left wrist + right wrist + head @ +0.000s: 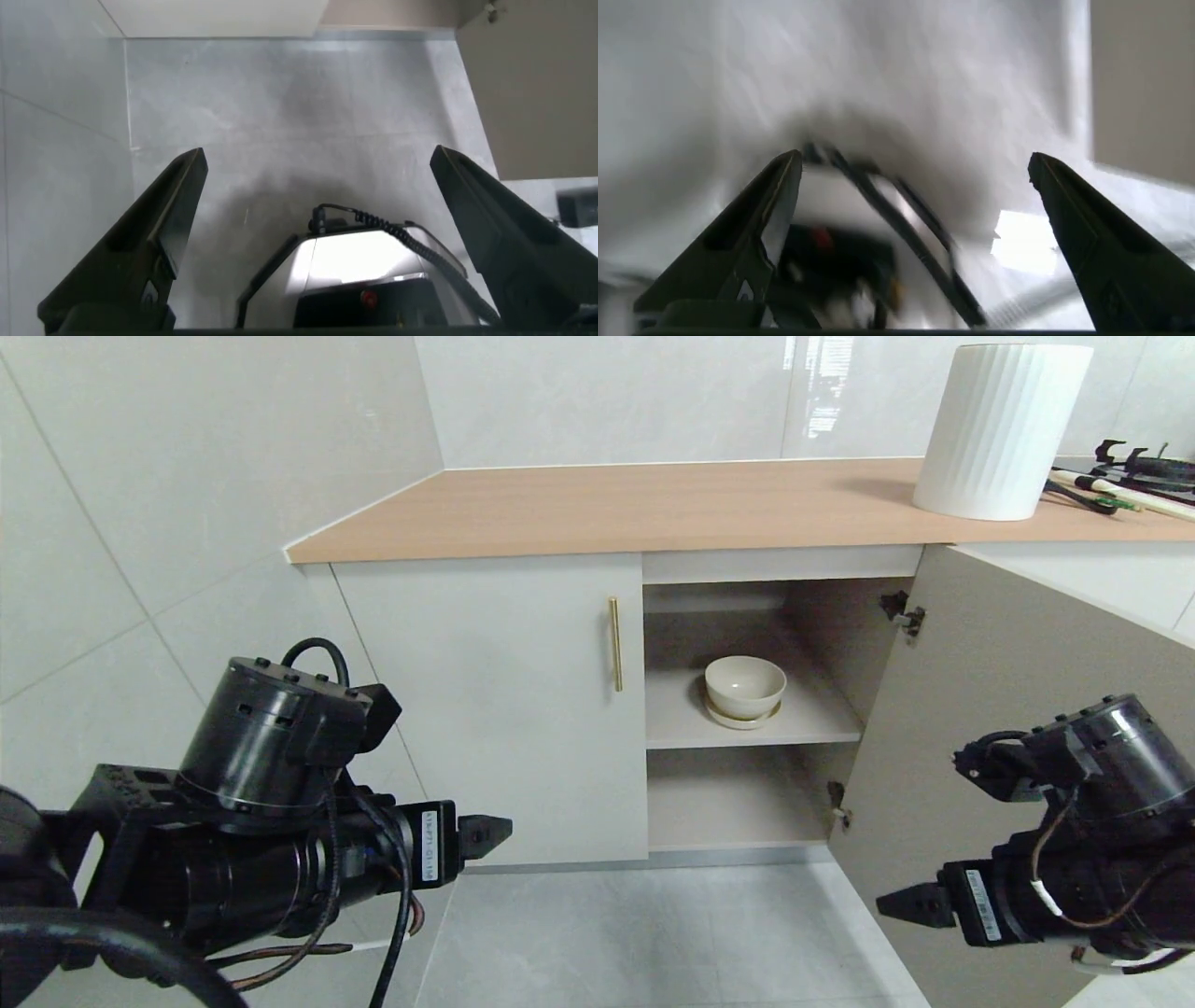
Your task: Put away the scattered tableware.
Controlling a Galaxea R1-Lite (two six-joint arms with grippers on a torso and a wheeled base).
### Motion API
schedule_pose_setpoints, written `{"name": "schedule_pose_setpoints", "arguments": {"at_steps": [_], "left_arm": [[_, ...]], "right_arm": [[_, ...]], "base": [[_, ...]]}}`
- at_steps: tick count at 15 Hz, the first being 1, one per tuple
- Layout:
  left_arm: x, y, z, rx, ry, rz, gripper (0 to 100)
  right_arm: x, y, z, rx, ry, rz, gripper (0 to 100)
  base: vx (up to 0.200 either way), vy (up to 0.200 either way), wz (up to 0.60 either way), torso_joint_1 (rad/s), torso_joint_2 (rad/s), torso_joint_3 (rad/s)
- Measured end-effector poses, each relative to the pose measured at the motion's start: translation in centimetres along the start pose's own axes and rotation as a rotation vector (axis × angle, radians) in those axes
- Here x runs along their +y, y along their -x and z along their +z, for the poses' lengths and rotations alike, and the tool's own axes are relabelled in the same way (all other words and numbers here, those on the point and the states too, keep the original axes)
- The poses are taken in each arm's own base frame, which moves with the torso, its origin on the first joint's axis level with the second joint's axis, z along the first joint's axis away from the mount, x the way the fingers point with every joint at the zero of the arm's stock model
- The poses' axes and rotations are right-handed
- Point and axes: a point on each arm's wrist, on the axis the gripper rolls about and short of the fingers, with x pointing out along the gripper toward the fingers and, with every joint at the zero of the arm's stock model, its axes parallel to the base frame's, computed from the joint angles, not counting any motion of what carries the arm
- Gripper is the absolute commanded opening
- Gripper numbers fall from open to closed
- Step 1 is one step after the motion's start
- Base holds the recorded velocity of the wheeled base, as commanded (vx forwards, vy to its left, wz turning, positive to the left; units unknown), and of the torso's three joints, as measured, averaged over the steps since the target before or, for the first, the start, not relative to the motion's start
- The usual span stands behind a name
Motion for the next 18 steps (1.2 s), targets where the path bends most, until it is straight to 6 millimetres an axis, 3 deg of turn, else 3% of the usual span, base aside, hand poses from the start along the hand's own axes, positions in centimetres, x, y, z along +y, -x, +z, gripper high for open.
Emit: {"name": "schedule_pose_setpoints", "arguments": {"at_steps": [3,7,15,18], "left_arm": [[0.0,0.0,-0.1,0.005,-0.007,0.002,100],[0.0,0.0,-0.2,0.005,-0.011,0.004,100],[0.1,0.0,-0.2,0.004,-0.011,0.004,100],[0.1,0.1,-0.2,0.003,-0.011,0.003,100]], "right_arm": [[-0.1,1.5,-0.3,0.045,0.033,-0.01,100],[0.0,2.3,-0.5,0.043,0.053,-0.004,100],[-0.5,4.0,-1.8,0.27,0.139,-0.069,100],[-1.0,4.6,-1.5,0.328,0.12,-0.1,100]], "base": [[0.0,0.0,0.0,0.0,0.0,0.0],[0.0,-0.2,0.0,-0.001,0.0,0.0],[0.0,-0.2,0.0,0.002,0.0,0.002],[0.0,0.0,0.0,0.0,0.0,0.0]]}}
